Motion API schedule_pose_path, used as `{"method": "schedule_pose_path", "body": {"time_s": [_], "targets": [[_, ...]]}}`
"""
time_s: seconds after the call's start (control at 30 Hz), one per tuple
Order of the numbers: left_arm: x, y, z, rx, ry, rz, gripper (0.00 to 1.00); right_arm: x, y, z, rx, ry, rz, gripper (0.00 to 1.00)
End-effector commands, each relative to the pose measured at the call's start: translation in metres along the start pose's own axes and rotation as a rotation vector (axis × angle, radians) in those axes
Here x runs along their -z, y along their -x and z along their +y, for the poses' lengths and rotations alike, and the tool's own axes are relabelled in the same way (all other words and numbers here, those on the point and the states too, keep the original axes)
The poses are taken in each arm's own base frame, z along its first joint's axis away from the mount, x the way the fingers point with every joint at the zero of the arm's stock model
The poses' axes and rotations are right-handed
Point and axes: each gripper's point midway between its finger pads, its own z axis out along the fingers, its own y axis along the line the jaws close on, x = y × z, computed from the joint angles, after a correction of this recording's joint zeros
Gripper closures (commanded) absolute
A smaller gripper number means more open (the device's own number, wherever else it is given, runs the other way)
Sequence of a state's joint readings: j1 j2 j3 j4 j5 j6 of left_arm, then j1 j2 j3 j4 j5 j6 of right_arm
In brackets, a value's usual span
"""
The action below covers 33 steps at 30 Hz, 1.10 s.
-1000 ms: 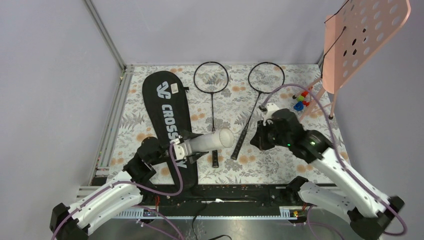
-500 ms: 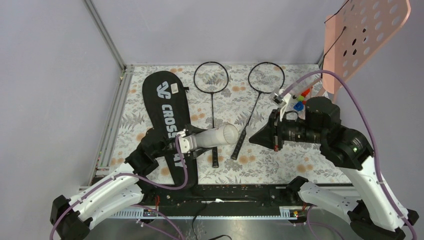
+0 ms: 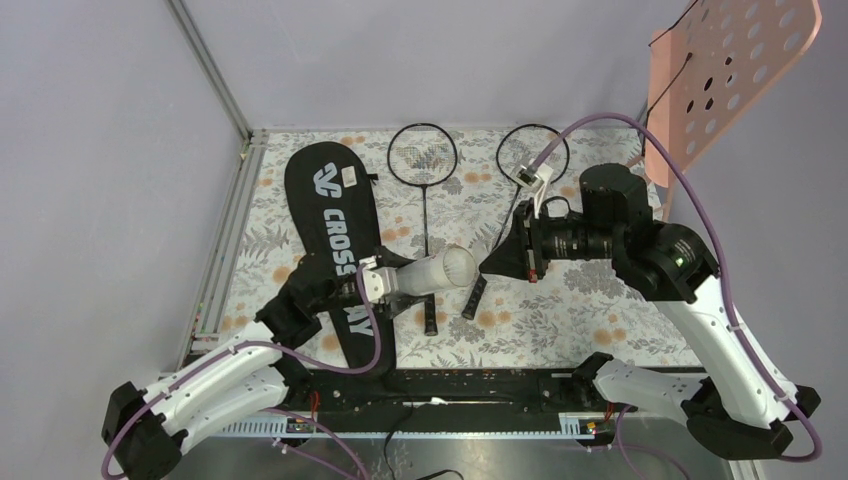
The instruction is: Pack up the badminton gear
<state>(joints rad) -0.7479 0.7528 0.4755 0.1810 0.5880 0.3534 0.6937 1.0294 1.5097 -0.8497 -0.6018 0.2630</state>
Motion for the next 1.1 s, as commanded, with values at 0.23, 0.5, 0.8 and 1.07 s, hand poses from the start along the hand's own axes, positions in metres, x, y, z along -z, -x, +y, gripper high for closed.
{"method": "schedule_pose_path", "body": {"time_s": [0.23, 0.5, 0.8, 1.07], "targets": [[-0.006, 0.038, 0.014, -0.048, 0.022, -0.095, 0.35, -0.005, 0.009, 0.027, -0.029, 0.135, 0.038, 1.00], [-0.008, 0.037, 0.013, -0.041, 0.017, -0.095, 0.35, -0.012, 0.003, 0.011, -0.047, 0.051, 0.072, 1.00], [-0.007, 0.040, 0.011, -0.045, 0.015, -0.110, 0.35, -0.025, 0.002, 0.004, -0.047, 0.037, 0.088, 1.00], [-0.006, 0.039, 0.010, -0.053, 0.016, -0.116, 0.35, -0.037, -0.002, -0.009, -0.032, -0.040, 0.105, 1.00]]}}
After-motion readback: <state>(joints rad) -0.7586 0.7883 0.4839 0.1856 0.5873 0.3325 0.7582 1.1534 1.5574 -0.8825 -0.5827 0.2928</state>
